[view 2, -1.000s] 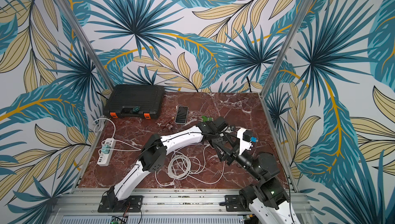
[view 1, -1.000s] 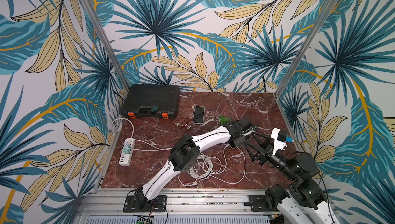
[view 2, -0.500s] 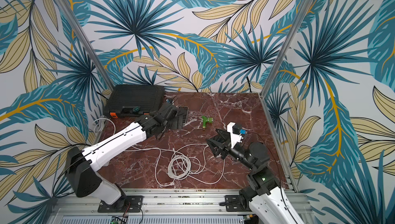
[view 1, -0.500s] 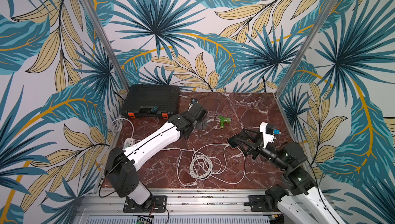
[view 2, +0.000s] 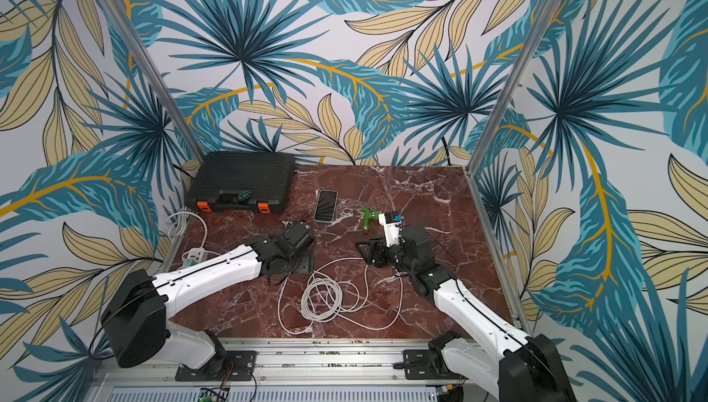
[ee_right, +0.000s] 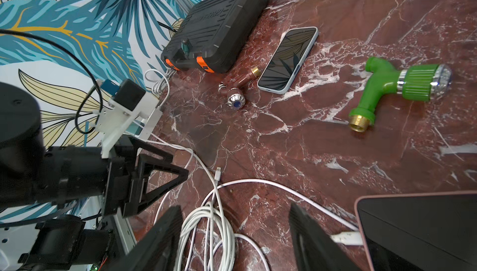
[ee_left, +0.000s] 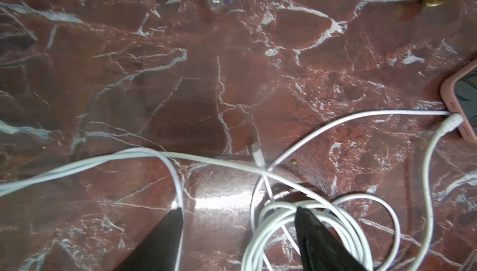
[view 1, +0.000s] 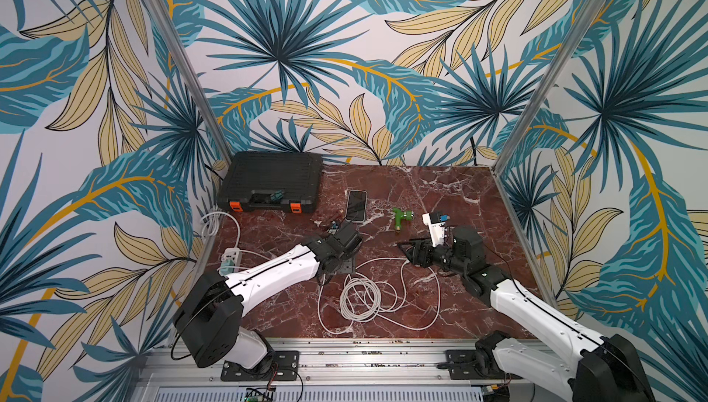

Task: Plug the charging cable into the phone
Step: Pick up the charging cable from the center of the board.

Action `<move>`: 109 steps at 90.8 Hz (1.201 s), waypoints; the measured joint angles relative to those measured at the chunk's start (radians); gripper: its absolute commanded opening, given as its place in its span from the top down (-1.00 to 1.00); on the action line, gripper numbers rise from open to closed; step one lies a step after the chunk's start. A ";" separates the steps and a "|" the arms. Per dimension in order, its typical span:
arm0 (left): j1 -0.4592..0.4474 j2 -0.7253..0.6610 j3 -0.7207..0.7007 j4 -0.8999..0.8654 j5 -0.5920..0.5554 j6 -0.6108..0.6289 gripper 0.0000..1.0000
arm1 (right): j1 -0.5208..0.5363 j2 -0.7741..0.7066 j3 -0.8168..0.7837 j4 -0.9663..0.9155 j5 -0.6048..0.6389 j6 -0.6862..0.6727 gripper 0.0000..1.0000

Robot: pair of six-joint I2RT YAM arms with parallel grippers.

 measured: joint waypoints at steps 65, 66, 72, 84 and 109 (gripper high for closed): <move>-0.084 0.116 -0.011 0.033 0.035 -0.093 0.11 | 0.000 0.090 -0.037 0.088 0.006 0.017 -0.20; -0.083 0.119 -0.010 0.034 0.034 -0.092 0.12 | 0.000 0.092 -0.037 0.089 0.006 0.017 -0.20; -0.069 0.150 -0.006 0.046 0.035 -0.094 0.19 | 0.000 0.102 -0.037 0.095 0.005 0.017 -0.19; -0.042 0.216 0.026 0.053 0.033 -0.095 0.22 | 0.000 0.106 -0.038 0.100 0.002 0.019 -0.18; -0.022 0.232 0.093 0.052 0.034 -0.086 0.22 | 0.000 0.106 -0.048 0.106 0.003 0.021 -0.18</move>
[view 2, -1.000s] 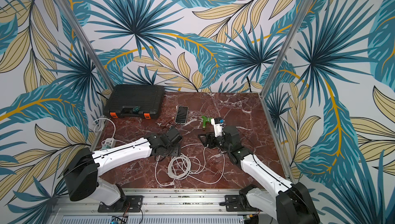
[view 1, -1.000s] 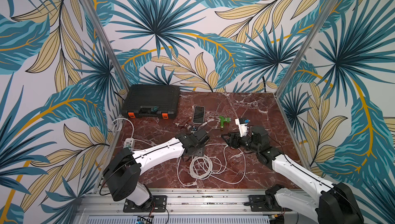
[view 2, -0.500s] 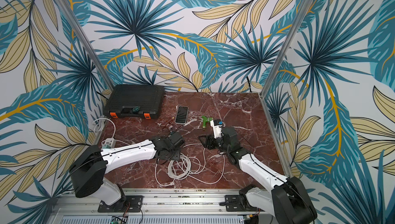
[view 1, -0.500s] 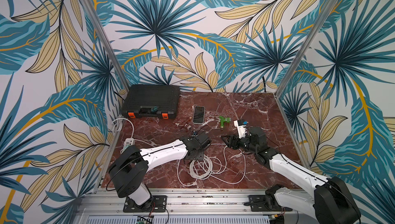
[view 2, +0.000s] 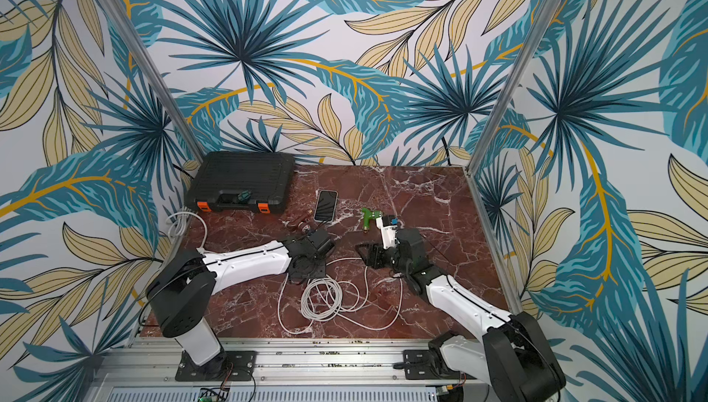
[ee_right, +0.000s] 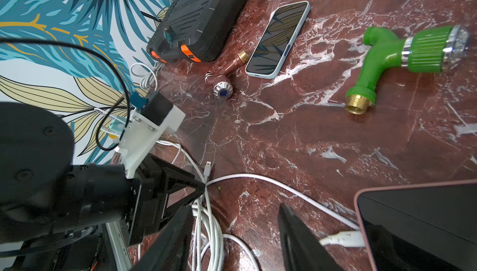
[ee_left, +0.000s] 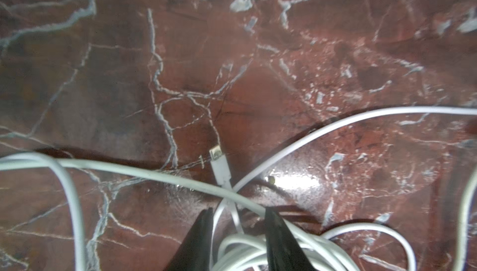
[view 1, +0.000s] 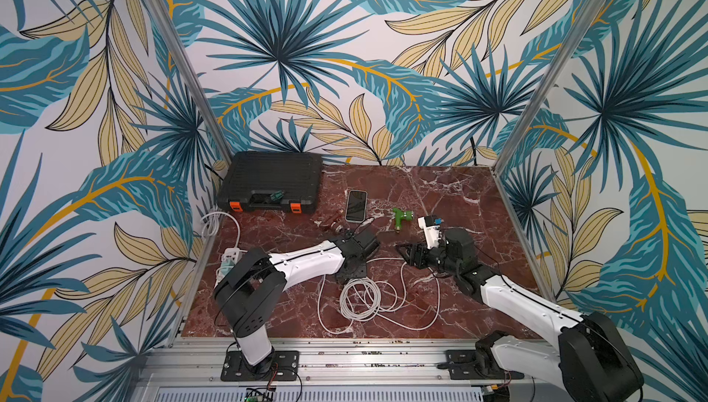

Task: Plug the charging cable into the phone
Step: Pick up the charging cable from the center of the board.

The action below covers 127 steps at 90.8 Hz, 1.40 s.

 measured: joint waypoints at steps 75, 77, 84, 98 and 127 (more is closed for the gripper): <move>0.049 0.107 0.033 0.006 0.001 0.014 0.25 | 0.000 -0.011 -0.025 0.013 0.003 0.012 -0.18; 0.049 0.107 0.033 0.007 0.001 0.014 0.28 | 0.000 -0.013 -0.027 0.015 0.004 0.013 -0.18; 0.050 0.109 0.033 0.011 0.008 0.019 0.45 | 0.000 -0.015 -0.031 0.015 0.004 0.015 -0.18; 0.054 0.118 0.042 0.013 0.016 0.024 0.81 | 0.000 -0.015 -0.032 0.015 0.004 0.015 -0.18; 0.118 0.129 0.103 0.061 0.052 0.101 1.00 | 0.000 -0.021 -0.032 0.012 0.010 0.014 -0.18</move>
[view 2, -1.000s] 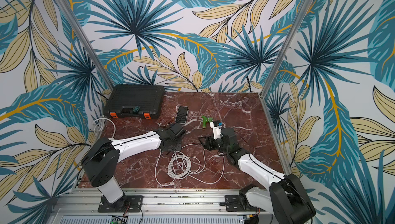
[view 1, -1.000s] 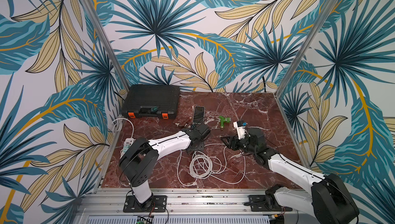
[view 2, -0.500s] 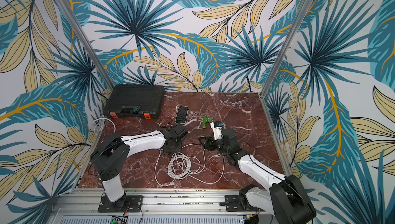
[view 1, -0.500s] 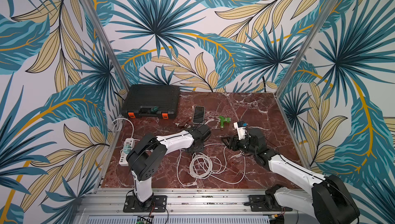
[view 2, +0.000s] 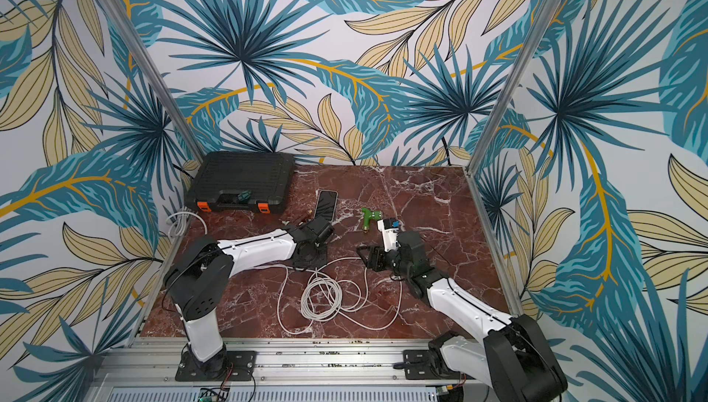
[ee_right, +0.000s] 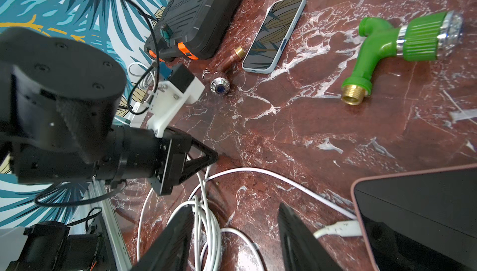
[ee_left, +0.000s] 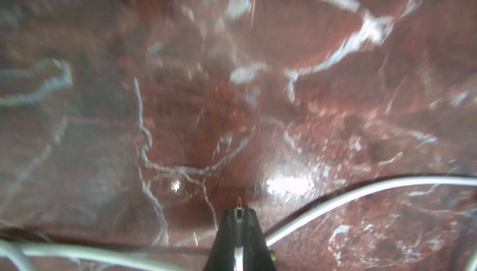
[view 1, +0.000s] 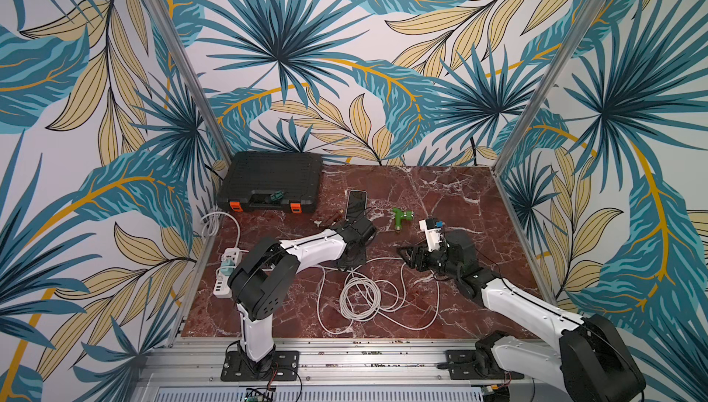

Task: Plug the charging cable into the phone
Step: Pick up the charging cable from the center of the board.

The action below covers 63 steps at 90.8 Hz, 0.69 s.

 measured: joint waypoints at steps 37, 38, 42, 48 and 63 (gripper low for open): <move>0.032 -0.242 0.121 0.163 -0.074 0.281 1.00 | 0.000 -0.036 0.001 -0.014 -0.008 -0.010 -0.21; 0.032 -0.252 0.119 0.170 -0.073 0.288 1.00 | 0.000 -0.038 0.001 -0.011 -0.010 -0.011 -0.22; 0.032 -0.297 0.112 0.198 -0.058 0.315 1.00 | 0.000 -0.047 0.000 0.006 -0.023 -0.015 -0.25; 0.032 -0.351 0.093 0.243 -0.024 0.349 1.00 | 0.000 -0.058 -0.002 0.049 -0.045 -0.023 -0.27; 0.032 -0.424 -0.002 0.354 0.076 0.408 1.00 | 0.000 -0.053 -0.006 0.186 -0.135 -0.045 -0.27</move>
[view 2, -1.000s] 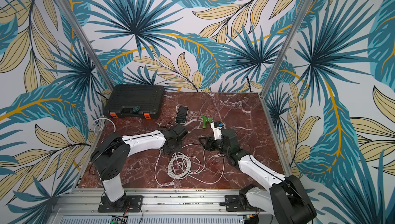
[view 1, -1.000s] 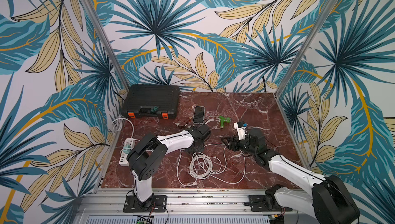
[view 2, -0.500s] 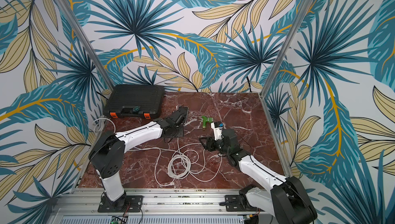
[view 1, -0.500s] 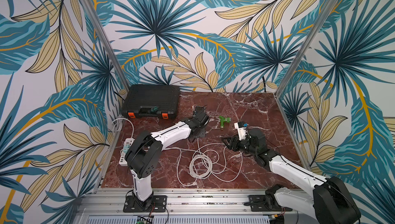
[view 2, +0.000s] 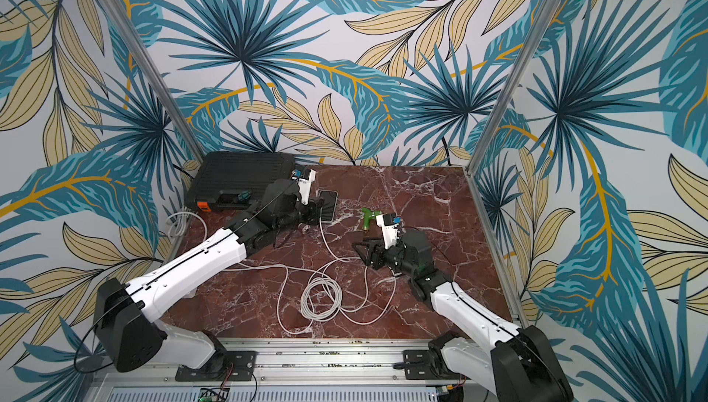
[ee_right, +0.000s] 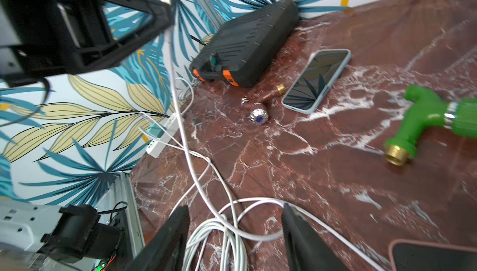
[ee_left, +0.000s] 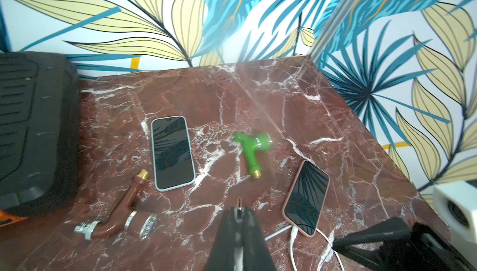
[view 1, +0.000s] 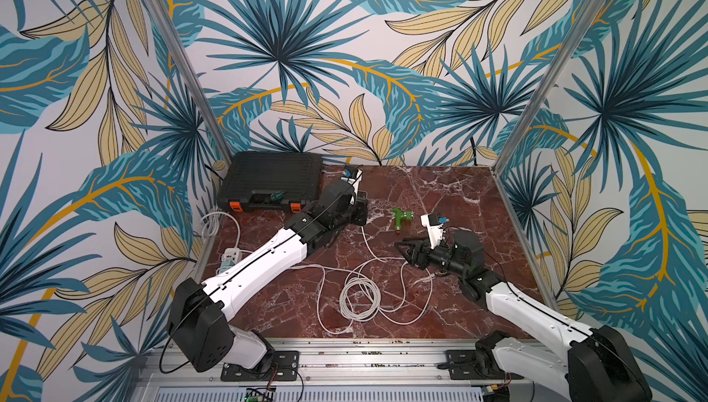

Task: Plug the charging cable into the phone
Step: Pick up the charging cable from the center of the board.

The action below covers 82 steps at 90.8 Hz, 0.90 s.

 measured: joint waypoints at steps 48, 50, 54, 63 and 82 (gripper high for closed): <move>0.005 -0.101 -0.251 0.335 0.325 0.040 1.00 | 0.001 0.137 0.082 0.244 -0.253 -0.090 -0.23; 0.006 -0.109 -0.264 0.351 0.338 0.039 1.00 | 0.001 0.140 0.086 0.244 -0.254 -0.094 -0.22; 0.010 -0.122 -0.287 0.386 0.363 0.035 1.00 | 0.001 0.146 0.095 0.245 -0.261 -0.098 -0.20; 0.019 -0.143 -0.330 0.446 0.415 0.018 1.00 | 0.001 0.159 0.117 0.247 -0.279 -0.106 -0.12; 0.033 -0.154 -0.364 0.533 0.497 -0.011 1.00 | 0.001 0.204 0.172 0.271 -0.335 -0.101 0.06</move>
